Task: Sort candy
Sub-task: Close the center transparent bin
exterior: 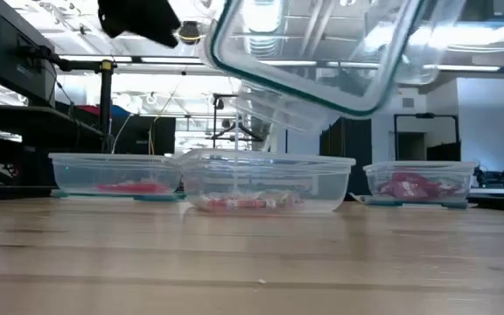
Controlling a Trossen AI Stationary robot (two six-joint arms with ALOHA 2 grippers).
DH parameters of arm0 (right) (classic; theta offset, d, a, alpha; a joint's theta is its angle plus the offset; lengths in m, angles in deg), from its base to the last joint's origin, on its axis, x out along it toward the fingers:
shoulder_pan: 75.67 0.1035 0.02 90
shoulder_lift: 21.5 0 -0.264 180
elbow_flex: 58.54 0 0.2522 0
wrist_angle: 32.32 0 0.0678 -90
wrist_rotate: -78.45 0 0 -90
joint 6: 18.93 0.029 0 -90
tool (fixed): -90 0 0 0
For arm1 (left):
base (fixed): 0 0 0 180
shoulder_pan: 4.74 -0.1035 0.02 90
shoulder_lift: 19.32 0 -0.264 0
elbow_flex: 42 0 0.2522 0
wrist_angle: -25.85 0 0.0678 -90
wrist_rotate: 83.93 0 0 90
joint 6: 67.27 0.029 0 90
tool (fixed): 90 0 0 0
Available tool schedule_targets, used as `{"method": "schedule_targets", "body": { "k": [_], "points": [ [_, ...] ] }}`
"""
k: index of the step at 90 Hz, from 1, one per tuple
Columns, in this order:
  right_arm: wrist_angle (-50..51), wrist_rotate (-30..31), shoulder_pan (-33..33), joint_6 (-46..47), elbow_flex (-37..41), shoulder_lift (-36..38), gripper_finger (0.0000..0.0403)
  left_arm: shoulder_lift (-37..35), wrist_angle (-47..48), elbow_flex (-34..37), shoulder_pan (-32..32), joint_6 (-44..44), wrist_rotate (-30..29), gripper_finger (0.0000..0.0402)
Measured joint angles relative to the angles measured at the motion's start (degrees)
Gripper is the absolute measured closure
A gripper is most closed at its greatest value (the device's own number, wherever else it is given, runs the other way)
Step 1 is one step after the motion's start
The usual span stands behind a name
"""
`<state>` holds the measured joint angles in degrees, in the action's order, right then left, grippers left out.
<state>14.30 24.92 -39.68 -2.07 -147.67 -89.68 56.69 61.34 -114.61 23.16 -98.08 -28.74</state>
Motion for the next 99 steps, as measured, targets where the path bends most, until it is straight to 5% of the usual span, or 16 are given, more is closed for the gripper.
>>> {"method": "schedule_targets", "body": {
  "k": [39, 77, 99],
  "points": [
    [0.07, 0.00, -0.02, 0.15, 0.00, -0.02, 0.0403, 0.00, -15.49, 0.00, 0.04, 9.43, 8.02, 0.0249],
    [-0.57, -0.31, -0.42, 0.15, -0.02, -1.43, 0.0403, 0.00, -16.55, 0.00, -3.50, 12.20, 7.50, 0.0249],
    [-0.99, -0.41, -1.01, -0.28, -0.02, -1.97, 0.0403, 1.37, -20.63, 0.04, -4.35, 13.80, 12.84, 0.0249]
  ]
}}
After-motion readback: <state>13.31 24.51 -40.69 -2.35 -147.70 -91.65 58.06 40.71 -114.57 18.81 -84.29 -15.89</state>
